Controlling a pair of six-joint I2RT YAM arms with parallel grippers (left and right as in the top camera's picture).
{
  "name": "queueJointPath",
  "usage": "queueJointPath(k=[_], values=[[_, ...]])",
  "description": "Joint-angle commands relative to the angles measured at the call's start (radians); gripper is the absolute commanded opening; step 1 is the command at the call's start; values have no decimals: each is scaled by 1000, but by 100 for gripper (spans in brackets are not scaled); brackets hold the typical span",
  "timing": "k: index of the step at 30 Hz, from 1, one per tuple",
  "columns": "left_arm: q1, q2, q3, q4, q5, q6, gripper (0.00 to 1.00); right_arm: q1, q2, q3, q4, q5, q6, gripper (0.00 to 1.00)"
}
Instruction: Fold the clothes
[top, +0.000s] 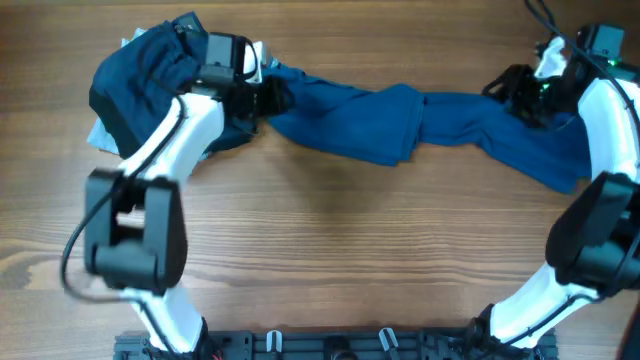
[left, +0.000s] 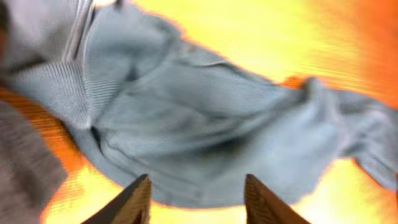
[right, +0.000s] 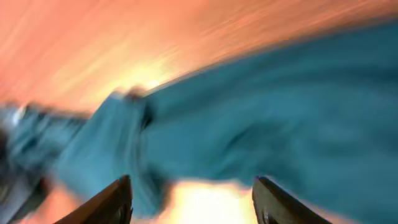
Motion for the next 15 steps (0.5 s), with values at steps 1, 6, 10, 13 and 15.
queueJointPath(k=[1, 6, 10, 13, 15], values=[[-19, -154, -2, -72, 17, 143, 56, 140, -13, -21, -97, -97, -83, 67], [-23, -239, -2, -115, -15, 165, 60, 341, 5, -169, -22, 3, -13, 69], [-23, -256, -2, -121, -19, 185, 63, 450, 7, -273, 99, 160, 161, 68], [-23, -256, -2, -154, -19, 196, 64, 476, 7, -325, 156, 173, 249, 68], [-23, -256, -2, -160, -18, 195, 64, 482, 7, -346, 179, 173, 266, 68]])
